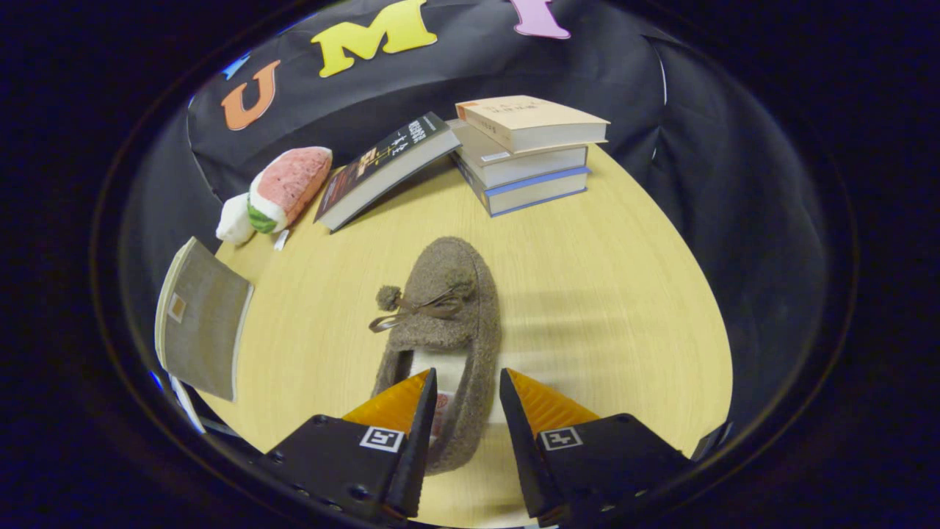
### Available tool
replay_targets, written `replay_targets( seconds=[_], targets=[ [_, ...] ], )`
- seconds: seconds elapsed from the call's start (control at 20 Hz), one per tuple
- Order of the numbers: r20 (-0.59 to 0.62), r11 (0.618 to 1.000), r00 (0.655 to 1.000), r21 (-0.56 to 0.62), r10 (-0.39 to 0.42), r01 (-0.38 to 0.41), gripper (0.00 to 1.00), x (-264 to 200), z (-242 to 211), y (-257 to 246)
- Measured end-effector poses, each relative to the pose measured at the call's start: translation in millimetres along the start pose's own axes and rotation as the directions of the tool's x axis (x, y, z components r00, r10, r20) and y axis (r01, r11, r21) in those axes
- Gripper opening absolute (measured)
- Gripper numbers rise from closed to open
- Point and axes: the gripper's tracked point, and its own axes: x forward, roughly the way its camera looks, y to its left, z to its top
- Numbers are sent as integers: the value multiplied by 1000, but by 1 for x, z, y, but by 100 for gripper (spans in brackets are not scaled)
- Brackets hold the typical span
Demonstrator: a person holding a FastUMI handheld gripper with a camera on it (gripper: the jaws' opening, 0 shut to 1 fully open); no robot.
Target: Open the storage box then place both shoes into the box .Put the left shoe in first, then the right shoe, with the right side of both shoes facing outward in a uniform manner.
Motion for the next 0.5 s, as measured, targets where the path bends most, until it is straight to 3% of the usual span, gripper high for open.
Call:
replay_targets(
  seconds=[0.15,0.2,0.25,0.5],
  targets=[
    [-8,997,999,66,37,-36,12,1,3,-1],
    [-10,995,999,94,47,-46,12,2,4,-3],
    [-11,992,999,116,52,-50,0,1,3,-3],
    [-1,967,993,228,114,-111,0,-1,3,-2]
  ],
)
